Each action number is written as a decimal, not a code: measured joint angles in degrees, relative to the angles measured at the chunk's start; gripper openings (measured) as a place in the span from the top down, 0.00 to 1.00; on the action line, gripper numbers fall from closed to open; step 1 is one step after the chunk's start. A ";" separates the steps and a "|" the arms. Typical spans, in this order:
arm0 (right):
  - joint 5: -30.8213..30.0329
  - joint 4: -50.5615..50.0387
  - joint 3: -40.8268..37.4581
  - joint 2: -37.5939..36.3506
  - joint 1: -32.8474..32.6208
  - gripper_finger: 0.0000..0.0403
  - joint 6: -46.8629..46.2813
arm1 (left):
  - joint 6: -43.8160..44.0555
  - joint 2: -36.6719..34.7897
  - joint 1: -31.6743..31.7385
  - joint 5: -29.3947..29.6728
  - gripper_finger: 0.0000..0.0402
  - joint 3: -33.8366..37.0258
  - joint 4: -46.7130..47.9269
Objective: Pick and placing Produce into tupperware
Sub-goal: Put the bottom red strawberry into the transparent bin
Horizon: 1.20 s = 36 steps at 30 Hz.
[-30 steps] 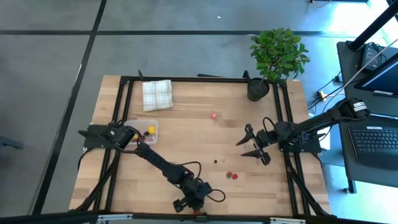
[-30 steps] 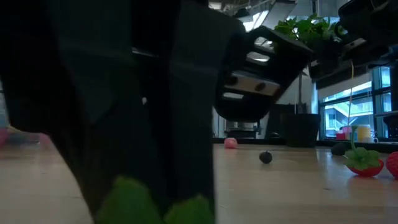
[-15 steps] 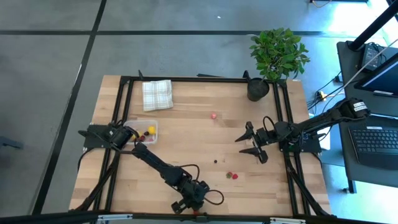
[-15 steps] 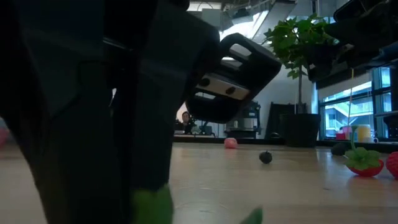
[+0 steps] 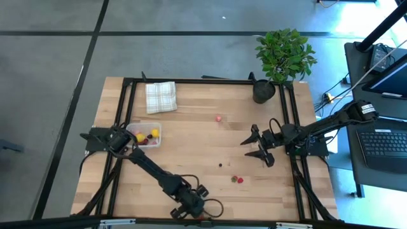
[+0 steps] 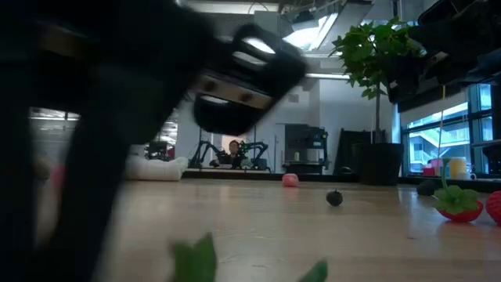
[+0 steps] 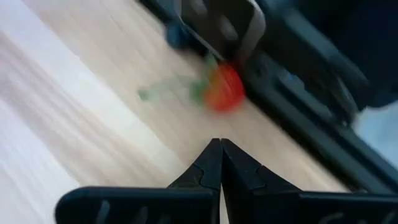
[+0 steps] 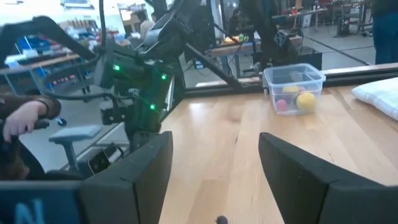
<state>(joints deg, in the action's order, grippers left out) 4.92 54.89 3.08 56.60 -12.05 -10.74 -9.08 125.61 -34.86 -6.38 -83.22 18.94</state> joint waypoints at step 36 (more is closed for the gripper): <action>-7.77 1.72 9.44 3.77 5.63 0.40 18.77 | 5.08 -60.48 15.79 23.50 1.00 77.33 -64.75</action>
<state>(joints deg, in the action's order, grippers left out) -2.85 56.61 12.52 60.37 -6.43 8.03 -4.00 65.13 -19.06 17.12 -5.90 -45.81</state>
